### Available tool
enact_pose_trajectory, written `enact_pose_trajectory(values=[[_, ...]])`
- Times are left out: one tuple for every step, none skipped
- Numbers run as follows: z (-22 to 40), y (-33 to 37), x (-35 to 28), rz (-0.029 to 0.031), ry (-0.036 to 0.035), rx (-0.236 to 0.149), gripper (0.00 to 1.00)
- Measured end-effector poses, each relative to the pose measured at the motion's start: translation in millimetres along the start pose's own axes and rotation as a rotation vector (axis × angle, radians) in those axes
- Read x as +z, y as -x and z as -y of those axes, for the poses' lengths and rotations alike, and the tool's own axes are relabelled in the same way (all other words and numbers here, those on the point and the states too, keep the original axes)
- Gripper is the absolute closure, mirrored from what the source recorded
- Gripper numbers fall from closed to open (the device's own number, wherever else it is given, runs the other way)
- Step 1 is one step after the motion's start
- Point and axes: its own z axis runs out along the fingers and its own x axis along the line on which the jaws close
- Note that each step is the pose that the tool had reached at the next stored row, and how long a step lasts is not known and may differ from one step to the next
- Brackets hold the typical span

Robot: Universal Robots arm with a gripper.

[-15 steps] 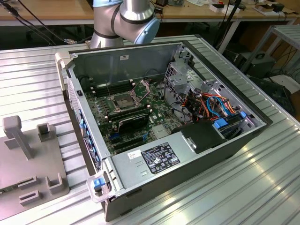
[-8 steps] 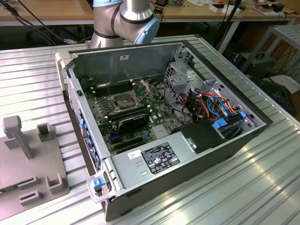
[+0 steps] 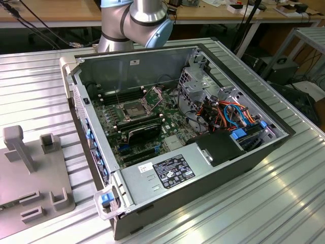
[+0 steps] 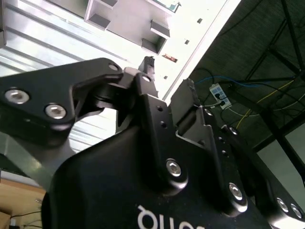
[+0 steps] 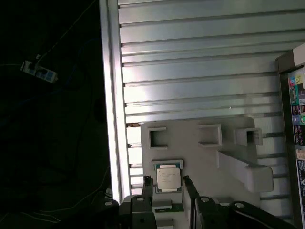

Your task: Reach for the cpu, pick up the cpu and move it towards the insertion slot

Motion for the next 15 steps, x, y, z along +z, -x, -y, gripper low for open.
enact_pose_trajectory(values=[[0.0, -1.2, 1.4, -0.0001, 0.0000, -0.007, 0.52], [0.2, -1.3, 4.2, -0.0016, -0.0003, -0.030, 0.46], [0.4, -1.2, 7.3, -0.0031, -0.0004, -0.055, 0.40], [0.8, -1.4, 9.4, -0.0043, -0.0005, -0.063, 0.40], [2.0, -1.6, 11.6, -0.0046, -0.0005, -0.064, 0.34], [2.7, -1.6, 12.9, -0.0046, -0.0009, -0.064, 0.34], [2.8, -1.6, 13.4, -0.0048, -0.0018, -0.064, 0.34], [2.8, -1.6, 14.0, -0.0048, -0.0018, -0.064, 0.34], [2.8, -1.6, 14.2, -0.0047, -0.0019, -0.064, 0.34], [2.9, -1.6, 14.3, -0.0048, -0.0019, -0.064, 0.34], [2.8, -1.6, 14.4, -0.0047, -0.0019, -0.064, 0.34], [2.9, -1.6, 14.7, -0.0046, -0.0018, -0.064, 0.34], [2.9, -1.6, 14.9, -0.0046, -0.0019, -0.064, 0.34], [2.9, -1.6, 15.1, -0.0047, -0.0018, -0.064, 0.34], [2.9, -1.6, 15.5, -0.0044, -0.0018, -0.064, 0.34]])
